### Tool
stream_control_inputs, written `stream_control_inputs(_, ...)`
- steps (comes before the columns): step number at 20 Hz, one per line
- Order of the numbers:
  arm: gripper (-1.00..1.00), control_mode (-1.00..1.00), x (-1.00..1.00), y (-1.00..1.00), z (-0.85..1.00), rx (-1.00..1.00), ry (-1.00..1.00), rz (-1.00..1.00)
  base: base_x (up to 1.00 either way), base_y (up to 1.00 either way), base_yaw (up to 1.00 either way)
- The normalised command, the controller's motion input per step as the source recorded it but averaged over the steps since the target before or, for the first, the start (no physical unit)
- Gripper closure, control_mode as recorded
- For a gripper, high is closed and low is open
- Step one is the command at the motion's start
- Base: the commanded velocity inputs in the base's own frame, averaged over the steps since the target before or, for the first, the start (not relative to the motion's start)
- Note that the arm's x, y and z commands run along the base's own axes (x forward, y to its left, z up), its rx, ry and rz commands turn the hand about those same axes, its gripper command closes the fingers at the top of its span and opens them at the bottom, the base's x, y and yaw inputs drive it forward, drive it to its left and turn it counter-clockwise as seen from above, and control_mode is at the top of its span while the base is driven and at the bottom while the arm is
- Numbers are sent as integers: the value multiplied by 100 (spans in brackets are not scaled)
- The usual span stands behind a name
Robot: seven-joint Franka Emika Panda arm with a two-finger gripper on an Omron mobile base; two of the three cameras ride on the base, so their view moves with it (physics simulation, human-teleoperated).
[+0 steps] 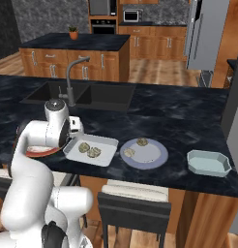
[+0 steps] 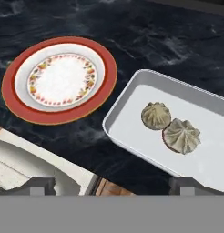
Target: Place two dumplings into each of the tupperware containers and then place the containers in the fridge.
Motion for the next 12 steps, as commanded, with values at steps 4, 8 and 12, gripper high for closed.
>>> stream_control_inputs(4, -100, -100, -9, 1, 0, -29, 2, 40, 0, 0, 0)
stream_control_inputs(8, -100, -100, 20, 3, -13, -23, 3, 37, 0, 0, 0)
stream_control_inputs(12, -100, -100, 29, 14, -47, -15, 6, 22, 0, 0, 0)
